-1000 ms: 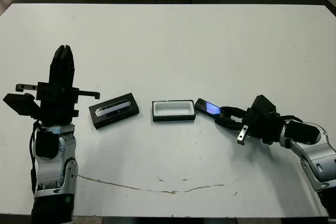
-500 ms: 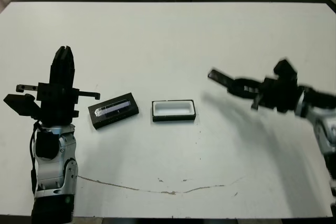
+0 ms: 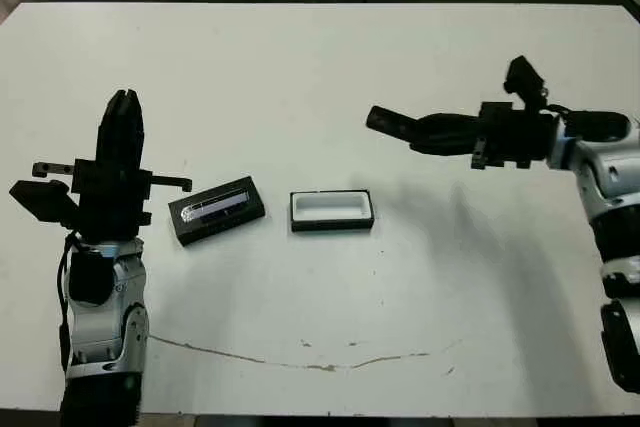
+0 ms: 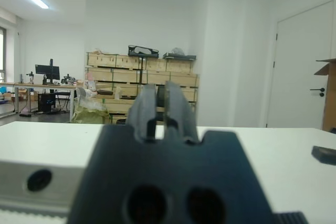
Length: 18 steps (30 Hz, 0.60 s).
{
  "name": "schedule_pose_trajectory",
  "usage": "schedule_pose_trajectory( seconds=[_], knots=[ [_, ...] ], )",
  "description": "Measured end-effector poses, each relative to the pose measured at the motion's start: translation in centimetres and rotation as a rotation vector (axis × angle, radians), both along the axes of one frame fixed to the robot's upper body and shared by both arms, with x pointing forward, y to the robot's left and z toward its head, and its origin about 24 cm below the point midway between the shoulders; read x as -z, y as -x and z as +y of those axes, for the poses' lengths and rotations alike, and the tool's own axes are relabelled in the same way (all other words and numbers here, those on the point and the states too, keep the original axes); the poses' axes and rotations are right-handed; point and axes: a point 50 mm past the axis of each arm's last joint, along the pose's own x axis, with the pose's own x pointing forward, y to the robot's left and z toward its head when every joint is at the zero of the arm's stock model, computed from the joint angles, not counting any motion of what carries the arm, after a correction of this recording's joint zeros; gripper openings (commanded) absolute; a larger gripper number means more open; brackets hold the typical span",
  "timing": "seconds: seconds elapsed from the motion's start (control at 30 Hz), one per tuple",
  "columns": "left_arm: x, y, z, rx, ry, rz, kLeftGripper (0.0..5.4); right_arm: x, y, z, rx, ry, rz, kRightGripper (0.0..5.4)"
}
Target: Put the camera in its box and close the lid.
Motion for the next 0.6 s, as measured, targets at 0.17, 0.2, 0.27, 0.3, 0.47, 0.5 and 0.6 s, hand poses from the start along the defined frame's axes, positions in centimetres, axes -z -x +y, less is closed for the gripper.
schedule_pose_trajectory(
  seconds=[0.17,0.2,0.27,0.3,0.47,0.5,0.6],
  knots=[
    [0.0,-0.1,-0.1,-0.006,-0.002,0.006,0.00,0.4,-0.2,1.4,-0.071,0.048,0.035,0.19],
    [0.0,-0.1,-0.1,-0.006,-0.001,0.006,0.00,0.5,-0.3,1.8,-0.091,0.066,0.032,0.19],
    [0.0,-0.1,-0.2,-0.003,0.000,0.006,0.00,0.5,-0.3,2.5,-0.122,0.096,0.012,0.19],
    [0.0,-0.1,-0.3,-0.001,-0.001,0.005,0.00,0.5,-0.3,2.7,-0.137,0.103,0.004,0.19],
    [0.0,-0.1,-0.2,-0.006,0.000,0.005,0.00,0.7,0.0,4.1,-0.200,0.089,0.042,0.19],
    [0.0,-0.1,-0.2,-0.007,-0.001,0.005,0.00,0.7,0.1,4.4,-0.205,0.079,0.058,0.19],
    [0.0,0.0,-0.2,-0.008,-0.001,0.005,0.00,0.4,0.5,5.1,-0.213,0.058,0.095,0.19]
  ],
)
